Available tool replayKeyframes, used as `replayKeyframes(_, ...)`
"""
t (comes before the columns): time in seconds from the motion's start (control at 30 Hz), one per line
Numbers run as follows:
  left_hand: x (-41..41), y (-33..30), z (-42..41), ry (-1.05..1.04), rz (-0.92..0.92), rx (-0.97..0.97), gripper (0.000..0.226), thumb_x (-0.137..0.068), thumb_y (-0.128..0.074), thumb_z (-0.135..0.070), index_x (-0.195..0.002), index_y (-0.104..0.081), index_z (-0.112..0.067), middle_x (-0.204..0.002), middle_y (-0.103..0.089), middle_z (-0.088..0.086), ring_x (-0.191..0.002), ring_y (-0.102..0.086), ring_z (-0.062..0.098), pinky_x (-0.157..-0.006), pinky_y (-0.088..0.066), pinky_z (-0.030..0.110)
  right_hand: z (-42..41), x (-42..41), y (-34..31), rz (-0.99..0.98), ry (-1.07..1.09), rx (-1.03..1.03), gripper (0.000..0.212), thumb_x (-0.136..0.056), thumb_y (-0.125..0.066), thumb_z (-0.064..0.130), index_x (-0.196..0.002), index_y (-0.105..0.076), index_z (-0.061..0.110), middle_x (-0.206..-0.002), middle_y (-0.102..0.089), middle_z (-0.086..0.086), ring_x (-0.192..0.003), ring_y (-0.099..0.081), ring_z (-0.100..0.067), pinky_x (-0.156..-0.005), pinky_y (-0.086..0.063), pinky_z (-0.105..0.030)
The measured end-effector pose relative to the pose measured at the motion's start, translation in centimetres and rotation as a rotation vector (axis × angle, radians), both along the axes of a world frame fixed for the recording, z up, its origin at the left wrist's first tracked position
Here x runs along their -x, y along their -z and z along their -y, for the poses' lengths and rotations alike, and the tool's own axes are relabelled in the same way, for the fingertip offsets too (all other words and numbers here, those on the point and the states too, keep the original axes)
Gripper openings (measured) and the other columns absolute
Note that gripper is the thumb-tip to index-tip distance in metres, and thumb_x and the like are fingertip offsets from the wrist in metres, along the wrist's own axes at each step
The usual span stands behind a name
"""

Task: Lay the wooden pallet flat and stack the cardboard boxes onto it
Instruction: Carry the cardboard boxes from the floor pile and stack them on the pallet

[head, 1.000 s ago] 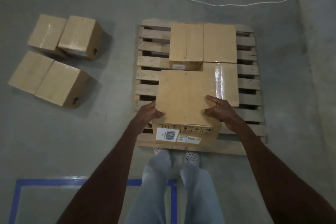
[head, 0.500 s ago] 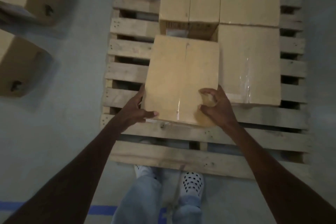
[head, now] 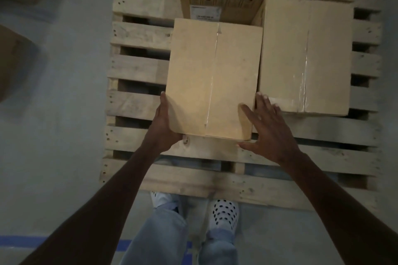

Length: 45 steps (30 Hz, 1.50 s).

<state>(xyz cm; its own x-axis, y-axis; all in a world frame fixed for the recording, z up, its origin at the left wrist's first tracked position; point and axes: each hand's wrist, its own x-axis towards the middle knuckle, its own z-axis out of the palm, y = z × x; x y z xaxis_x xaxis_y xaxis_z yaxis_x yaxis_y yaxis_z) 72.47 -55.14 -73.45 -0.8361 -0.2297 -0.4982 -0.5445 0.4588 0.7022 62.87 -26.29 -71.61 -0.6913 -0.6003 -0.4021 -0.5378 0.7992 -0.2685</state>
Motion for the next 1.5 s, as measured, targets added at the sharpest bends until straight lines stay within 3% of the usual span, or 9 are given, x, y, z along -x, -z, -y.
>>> replayKeyframes(0.1,1.0,-0.2,0.0,-0.009,-0.019,-0.011,0.131,-0.064,-0.089,-0.023,-0.154,0.007,-0.022,-0.152,-0.029,0.004,-0.138,-0.033,0.025,-0.105,-0.044,0.05,0.0,0.8,0.1,-0.003,0.01,0.003,0.111,-0.077,-0.071,0.061,-0.158,-0.005,0.023,-0.163,0.013,-0.015,-0.151,0.011,-0.03,-0.122,-0.004,-0.047)
replayKeyframes(0.2,2.9,-0.5,-0.2,-0.063,-0.022,-0.069,0.123,-0.055,-0.089,-0.03,-0.148,-0.008,-0.034,-0.141,-0.038,-0.004,-0.129,-0.041,0.022,-0.088,-0.056,0.052,0.0,1.2,0.0,-0.051,0.048,0.044,0.098,-0.08,-0.076,0.047,-0.156,-0.021,0.018,-0.164,-0.005,-0.015,-0.15,-0.013,-0.033,-0.115,-0.023,-0.048)
replayKeyframes(0.3,4.6,-0.4,-0.1,-0.041,-0.055,-0.008,0.121,-0.059,-0.091,-0.027,-0.147,-0.009,-0.029,-0.143,-0.037,-0.001,-0.132,-0.039,0.022,-0.096,-0.048,0.042,0.7,1.9,-0.3,-0.122,0.083,0.05,0.087,-0.078,-0.079,0.041,-0.149,-0.037,0.015,-0.16,-0.023,-0.016,-0.134,-0.045,-0.039,-0.093,-0.051,-0.051)
replayKeyframes(0.37,5.4,-0.3,0.1,-0.027,-0.055,0.02,0.119,-0.061,-0.09,-0.024,-0.147,-0.008,-0.025,-0.145,-0.037,0.002,-0.133,-0.038,0.023,-0.094,-0.044,0.038,1.1,2.4,-0.2,-0.139,0.106,0.035,0.083,-0.079,-0.078,0.042,-0.148,-0.04,0.017,-0.16,-0.026,-0.013,-0.125,-0.055,-0.038,-0.084,-0.056,-0.049)
replayKeyframes(0.57,6.7,-0.4,0.4,-0.004,-0.021,0.056,0.126,-0.061,-0.09,-0.022,-0.15,-0.001,-0.021,-0.154,-0.024,0.005,-0.141,-0.028,0.029,-0.106,-0.04,0.06,1.5,2.7,-0.1,-0.2,0.137,0.044,0.07,-0.08,-0.078,0.034,-0.14,-0.05,0.011,-0.151,-0.044,-0.012,-0.116,-0.063,-0.036,-0.079,-0.058,-0.05)
replayKeyframes(0.77,7.6,-2.3,-2.9,0.404,-0.01,0.609,0.132,-0.073,-0.078,-0.049,-0.152,0.021,-0.011,-0.16,0.026,0.011,-0.147,0.021,0.032,-0.113,0.003,0.063,0.7,2.8,-0.3,-0.19,0.188,0.119,0.068,-0.08,-0.078,0.036,-0.138,-0.053,0.011,-0.148,-0.049,-0.01,-0.123,-0.058,-0.035,-0.085,-0.057,-0.053)
replayKeyframes(0.93,10.7,-1.9,-7.3,0.737,-0.067,0.648,0.134,-0.071,-0.073,-0.063,-0.151,0.022,-0.01,-0.16,0.025,0.01,-0.148,0.02,0.028,-0.118,0.003,0.06,-0.4,3.7,0.2,-0.188,0.232,0.133,0.087,-0.075,-0.079,0.045,-0.144,-0.044,0.007,-0.155,-0.037,-0.012,-0.141,-0.039,-0.031,-0.105,-0.041,-0.049)
replayKeyframes(1.23,12.4,-1.0,-8.3,0.773,-0.079,0.68,0.131,-0.074,-0.074,-0.057,-0.152,0.018,-0.006,-0.16,0.025,0.013,-0.148,0.02,0.028,-0.117,0.01,0.041,-0.4,3.7,0.9,-0.243,0.204,0.149,0.07,-0.086,-0.07,0.042,-0.139,-0.05,0.002,-0.149,-0.045,-0.016,-0.133,-0.048,-0.036,-0.097,-0.048,-0.052)
replayKeyframes(1.5,13.0,-1.1,-8.2,0.785,-0.074,0.668,0.132,-0.073,-0.077,-0.054,-0.152,0.016,-0.004,-0.16,0.024,0.015,-0.148,0.02,0.03,-0.118,0.007,0.041,0.1,3.6,1.2,-0.262,0.229,0.134,0.064,-0.085,-0.072,0.041,-0.133,-0.057,0.001,-0.144,-0.051,-0.018,-0.128,-0.053,-0.037,-0.094,-0.05,-0.053)
